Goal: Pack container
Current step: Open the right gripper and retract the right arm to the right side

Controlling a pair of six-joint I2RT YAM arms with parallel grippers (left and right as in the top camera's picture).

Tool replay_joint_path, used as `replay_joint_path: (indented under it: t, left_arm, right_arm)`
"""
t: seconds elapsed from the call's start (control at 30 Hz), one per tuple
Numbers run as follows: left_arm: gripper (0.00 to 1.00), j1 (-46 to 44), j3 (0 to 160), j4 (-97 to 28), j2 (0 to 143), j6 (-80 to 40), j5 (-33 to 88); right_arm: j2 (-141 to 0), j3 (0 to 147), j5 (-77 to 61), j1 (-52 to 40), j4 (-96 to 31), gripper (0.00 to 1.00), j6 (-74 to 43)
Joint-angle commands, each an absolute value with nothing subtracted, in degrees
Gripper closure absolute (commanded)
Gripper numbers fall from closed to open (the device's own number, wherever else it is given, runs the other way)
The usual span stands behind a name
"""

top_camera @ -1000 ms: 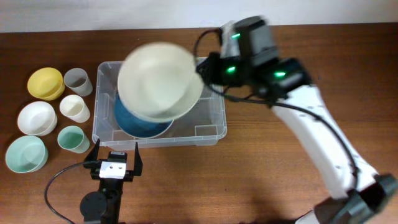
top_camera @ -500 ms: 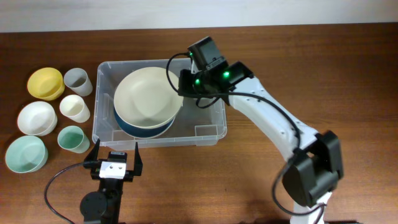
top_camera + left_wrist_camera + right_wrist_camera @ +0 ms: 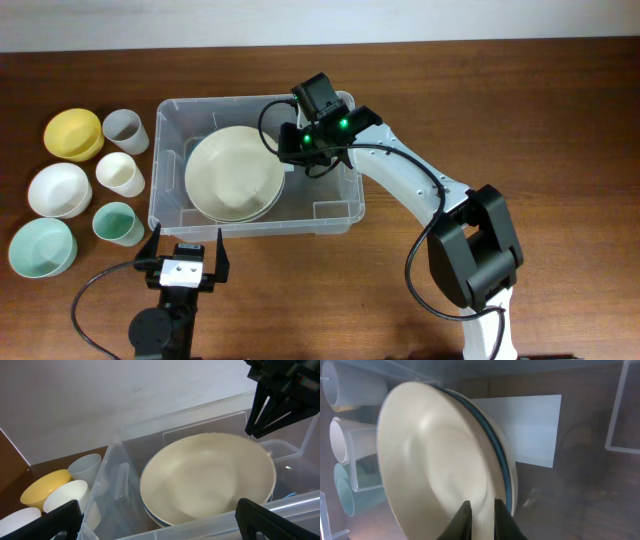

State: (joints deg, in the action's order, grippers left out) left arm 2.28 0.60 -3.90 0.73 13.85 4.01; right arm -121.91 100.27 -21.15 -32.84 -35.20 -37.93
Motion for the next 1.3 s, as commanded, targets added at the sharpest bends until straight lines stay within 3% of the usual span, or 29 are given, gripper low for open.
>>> replay_joint_path:
  t: [0.0,0.27,0.4,0.47,0.53,0.57,0.63,1.0,1.27]
  left_arm:
    - [0.00,2.52,0.49,-4.36,0.45,13.50,3.60]
    - [0.00,2.52,0.49,-4.36,0.45,13.50,3.60]
    - [0.00,2.52,0.49,-4.36,0.45,13.50,3.57]
    - [0.00,2.52,0.49,-4.36,0.45,13.50,3.57]
    - [0.00,2.52,0.49,-4.36,0.45,13.50,3.57]
    - [0.00,2.52,0.49,-4.36,0.45,13.50,3.57]
    - [0.00,2.52,0.49,-4.36,0.45,13.50,3.57]
    - [0.00,2.52,0.49,-4.36,0.45,13.50,3.57]
    - [0.00,2.52,0.49,-4.36,0.45,13.50,3.60]
  right_arm:
    - [-122.63,100.40,-22.52,-33.41,-34.85,0.88,-38.19]
    - [-122.58,100.47,-23.29,-33.39,-34.83,0.85,-36.75]
    - [-121.64,103.57,-20.43,-32.14,-39.07,0.73,-31.70]
    - [-120.31,108.18,-16.62,-31.09,-45.52,0.58,-28.25]
    - [-119.04,113.47,-12.12,-30.09,-51.68,0.35,-25.96]
    - [-117.91,120.53,-6.92,-28.84,-58.35,0.14,-24.14]
    - [-116.97,129.51,-1.63,-27.24,-65.49,0.01,-23.73]
    - [-115.94,170.60,8.14,-11.73,-97.21,0.01,-22.20]
    - [-114.56,163.30,0.38,-1.28,-97.34,0.01,-18.85]
